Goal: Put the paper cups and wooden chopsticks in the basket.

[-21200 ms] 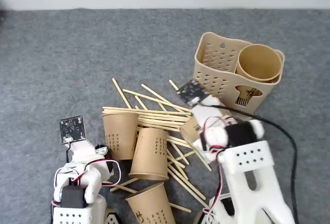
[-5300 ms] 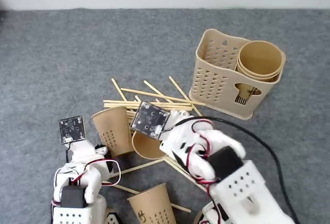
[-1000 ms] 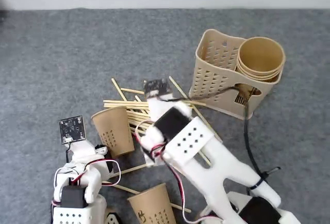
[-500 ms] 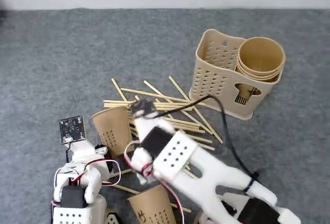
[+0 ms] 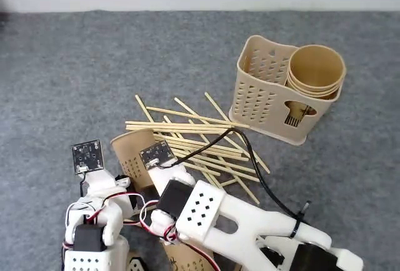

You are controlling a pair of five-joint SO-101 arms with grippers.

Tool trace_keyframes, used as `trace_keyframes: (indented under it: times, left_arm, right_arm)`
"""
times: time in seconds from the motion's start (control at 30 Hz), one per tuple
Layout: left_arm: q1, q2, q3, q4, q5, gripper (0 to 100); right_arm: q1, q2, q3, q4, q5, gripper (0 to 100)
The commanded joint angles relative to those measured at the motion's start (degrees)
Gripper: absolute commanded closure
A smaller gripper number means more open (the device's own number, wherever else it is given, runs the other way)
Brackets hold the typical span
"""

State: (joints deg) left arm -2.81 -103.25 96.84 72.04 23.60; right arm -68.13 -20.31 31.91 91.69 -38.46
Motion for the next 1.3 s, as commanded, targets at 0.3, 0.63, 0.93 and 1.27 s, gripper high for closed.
trace_keyframes:
  times: [0.3,0.63,0.93,1.27]
  left_arm:
    - [0.2,-0.7,-0.5,0.2,-0.3,99]
    - [0.2,-0.7,-0.5,0.2,-0.3,99]
    - [0.2,-0.7,-0.5,0.2,-0.3,99]
    - [0.2,-0.7,-0.5,0.2,-0.3,99]
  right_arm:
    - [2.3,-1.3,1.4,2.1,0.1,99.1]
    - [19.1,-1.7,-0.6,2.1,8.8,99.1]
    - [16.2,-1.7,-0.7,6.0,9.4,98.9]
    - [15.9,-1.8,-5.4,9.1,10.3,99.0]
